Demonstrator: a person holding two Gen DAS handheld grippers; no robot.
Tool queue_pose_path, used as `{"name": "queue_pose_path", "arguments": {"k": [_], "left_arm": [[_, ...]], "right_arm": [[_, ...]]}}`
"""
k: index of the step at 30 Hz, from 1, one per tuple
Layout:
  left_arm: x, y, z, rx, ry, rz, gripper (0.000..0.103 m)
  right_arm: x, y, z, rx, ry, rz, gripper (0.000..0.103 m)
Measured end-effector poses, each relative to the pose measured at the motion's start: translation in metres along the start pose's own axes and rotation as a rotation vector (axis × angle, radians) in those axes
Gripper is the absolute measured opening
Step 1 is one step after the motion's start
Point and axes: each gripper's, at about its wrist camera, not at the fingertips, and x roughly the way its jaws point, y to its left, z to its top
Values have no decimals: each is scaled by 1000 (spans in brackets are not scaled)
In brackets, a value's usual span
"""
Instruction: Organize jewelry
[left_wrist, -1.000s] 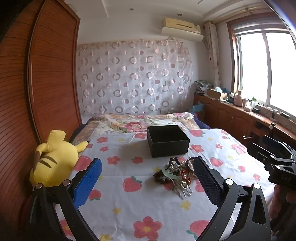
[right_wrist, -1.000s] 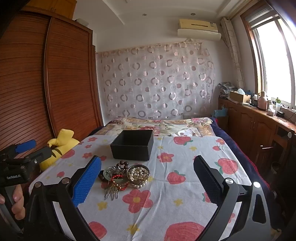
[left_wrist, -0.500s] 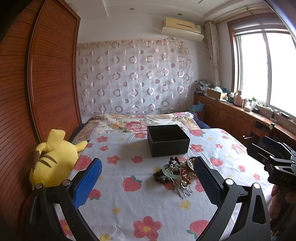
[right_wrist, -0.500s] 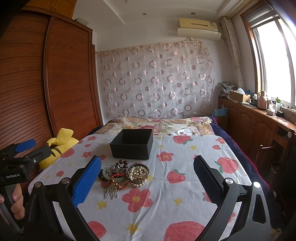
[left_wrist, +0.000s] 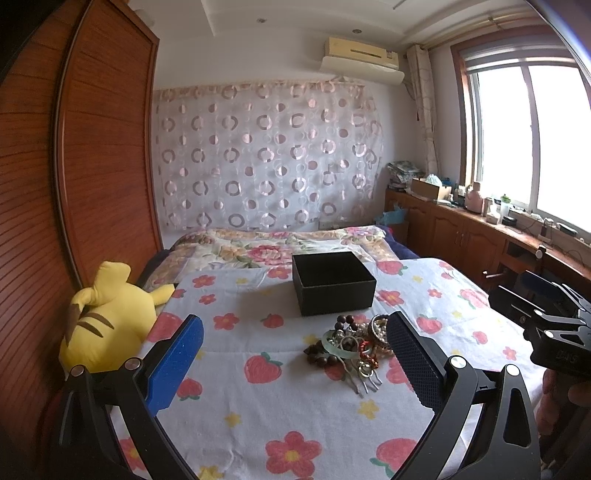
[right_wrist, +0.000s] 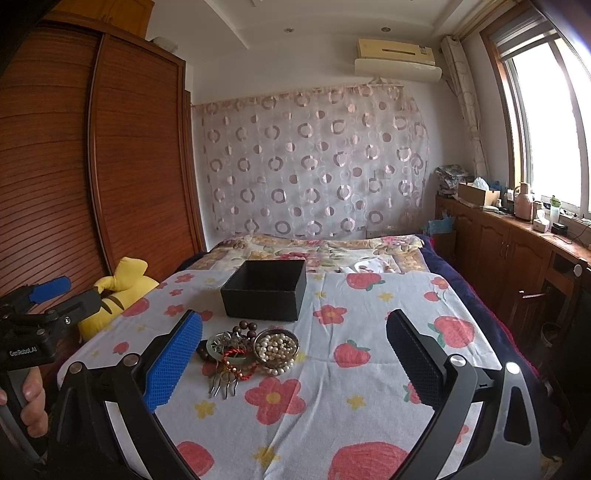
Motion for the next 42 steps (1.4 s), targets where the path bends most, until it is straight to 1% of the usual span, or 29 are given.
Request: {"name": "queue_pose_path", "arguments": {"k": [5, 31, 34, 42], "left_arm": [[-1, 0, 1, 0, -2, 1, 96], [-1, 0, 0, -1, -2, -1, 96], [-3, -2, 0, -1, -3, 0, 96], [-9, -5, 3, -2, -1, 0, 96]], "right_arm": [[-1, -2, 5, -1, -3, 0, 101], [-1, -2, 4, -2, -6, 0, 101], [-13, 3, 14, -5, -6, 4, 101], [-13, 4, 15, -6, -5, 6, 101]]}}
